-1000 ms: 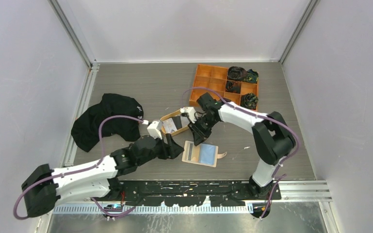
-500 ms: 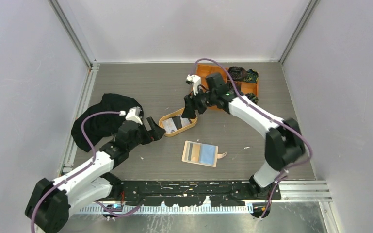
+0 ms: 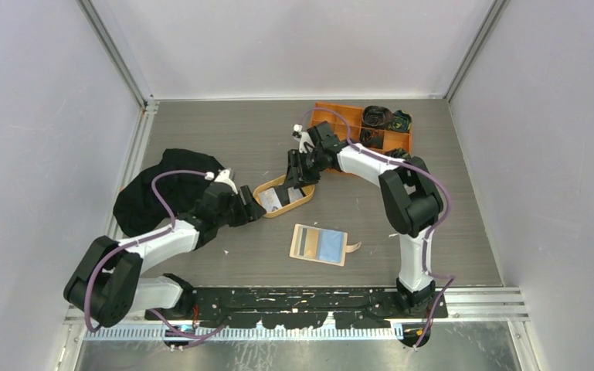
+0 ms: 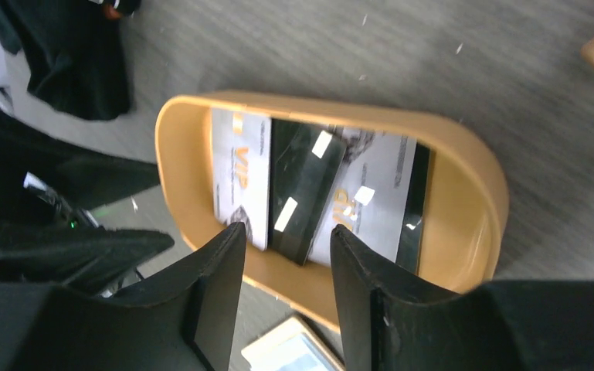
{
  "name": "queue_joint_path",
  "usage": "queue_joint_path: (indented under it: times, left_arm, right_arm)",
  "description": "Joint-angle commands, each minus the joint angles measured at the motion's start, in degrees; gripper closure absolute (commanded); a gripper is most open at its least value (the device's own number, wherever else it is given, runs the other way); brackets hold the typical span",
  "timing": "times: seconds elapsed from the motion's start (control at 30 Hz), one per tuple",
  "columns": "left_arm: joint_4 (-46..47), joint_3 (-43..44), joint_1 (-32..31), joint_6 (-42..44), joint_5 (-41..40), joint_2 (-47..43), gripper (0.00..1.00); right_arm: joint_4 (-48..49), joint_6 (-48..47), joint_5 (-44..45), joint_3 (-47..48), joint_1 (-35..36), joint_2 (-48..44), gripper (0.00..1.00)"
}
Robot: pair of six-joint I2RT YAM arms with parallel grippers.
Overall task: Put the credit cards into the card holder
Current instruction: Pick up the credit card from the storage box.
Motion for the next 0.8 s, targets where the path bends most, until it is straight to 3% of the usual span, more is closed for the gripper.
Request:
queue_joint_path:
  times: [0.0, 0.23, 0.43, 0.77]
  left_arm:
    - [4.6, 3.6, 0.9, 0.7, 2.3, 3.1, 0.41]
    - [5.6, 5.5, 1.4, 0.3, 5.8, 7.8, 0.56]
    - [7.1, 6.3, 1.4, -0.4, 8.8, 10.0, 0.67]
    - [9.4, 6.1, 1.5, -2.0, 11.5, 11.7, 0.73]
  right_arm:
    - [0.3, 3.6, 2.7, 6.1, 1.0, 4.0, 0.51]
    - [-3.0, 3.1, 5.8, 9.5, 2.9, 8.3, 0.51]
    - [0.6, 6.4, -4.6, 9.0, 3.7, 8.6, 0.51]
    - [7.2, 12.8, -11.6, 6.4, 4.2, 7.5, 0.52]
